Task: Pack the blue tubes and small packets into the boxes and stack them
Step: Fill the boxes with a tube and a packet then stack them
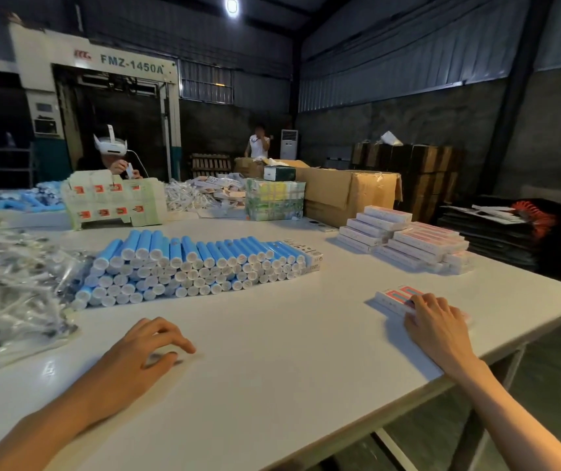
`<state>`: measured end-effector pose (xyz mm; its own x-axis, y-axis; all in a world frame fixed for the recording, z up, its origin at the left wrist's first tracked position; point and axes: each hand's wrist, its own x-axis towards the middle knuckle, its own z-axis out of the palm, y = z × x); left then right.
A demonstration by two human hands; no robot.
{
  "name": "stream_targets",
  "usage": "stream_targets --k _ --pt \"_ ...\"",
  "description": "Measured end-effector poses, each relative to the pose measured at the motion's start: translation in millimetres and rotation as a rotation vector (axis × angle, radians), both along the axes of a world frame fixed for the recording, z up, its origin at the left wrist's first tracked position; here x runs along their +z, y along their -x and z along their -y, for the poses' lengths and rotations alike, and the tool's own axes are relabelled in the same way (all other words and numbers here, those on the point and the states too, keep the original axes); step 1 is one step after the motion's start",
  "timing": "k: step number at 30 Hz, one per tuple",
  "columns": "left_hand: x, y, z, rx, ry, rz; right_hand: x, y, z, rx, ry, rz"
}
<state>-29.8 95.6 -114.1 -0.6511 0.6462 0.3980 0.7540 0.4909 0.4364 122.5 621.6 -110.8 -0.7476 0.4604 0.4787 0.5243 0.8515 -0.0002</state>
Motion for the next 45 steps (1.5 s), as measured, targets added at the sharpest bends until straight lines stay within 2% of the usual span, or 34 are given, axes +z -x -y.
stream_targets --k 4,10,12,14,16,19,23,26,28,31,34,37,41,45 --pt "5.3 -6.5 -1.8 0.025 0.011 0.035 20.1 20.4 36.9 0.076 -0.038 -0.081" --pt "27.5 -16.1 2.1 0.228 0.043 -0.019 47.4 98.3 182.3 0.664 0.356 -0.308" --pt "39.4 -18.3 10.7 0.32 0.073 -0.039 46.6 120.1 236.9 0.866 0.515 -0.304" --pt "51.8 -18.6 22.3 0.426 0.154 -0.064 41.6 135.3 282.5 0.98 0.68 -0.233" --pt "64.4 -18.3 37.8 0.559 0.264 -0.12 30.2 144.5 312.9 1.031 0.769 -0.153" --pt "80.6 -24.2 71.0 0.831 0.432 -0.215 6.6 149.2 329.1 1.065 0.694 -0.048" --pt "100.5 -40.5 129.9 1.257 0.559 -0.305 -4.4 152.4 319.9 1.071 0.722 -0.043" --pt "112.7 -50.1 171.1 1.463 0.672 -0.283 -2.9 152.8 319.7 1.087 0.753 -0.054" --pt "115.7 -55.4 188.4 1.531 0.82 -0.205 -1.0 151.4 323.1 1.099 0.763 -0.04" --pt "111.0 -60.2 200.5 1.486 0.957 -0.236 2.5 149.1 324.7 1.106 0.791 -0.013" --pt "112.4 -63.5 199.5 1.404 0.954 -0.31 2.9 146.8 324.1 1.104 0.806 -0.014" --pt "119.5 -64.8 181.9 1.257 0.696 -0.262 3.9 146.1 325.2 1.102 0.809 -0.006" --pt "123.6 -59.1 141.0 0.98 0.277 0.067 5.1 144.6 326.1 1.112 0.805 0.011" --pt "119.3 -36.2 96.5 0.729 0.012 0.197 7.4 141.2 326.7 1.123 0.829 0.007"
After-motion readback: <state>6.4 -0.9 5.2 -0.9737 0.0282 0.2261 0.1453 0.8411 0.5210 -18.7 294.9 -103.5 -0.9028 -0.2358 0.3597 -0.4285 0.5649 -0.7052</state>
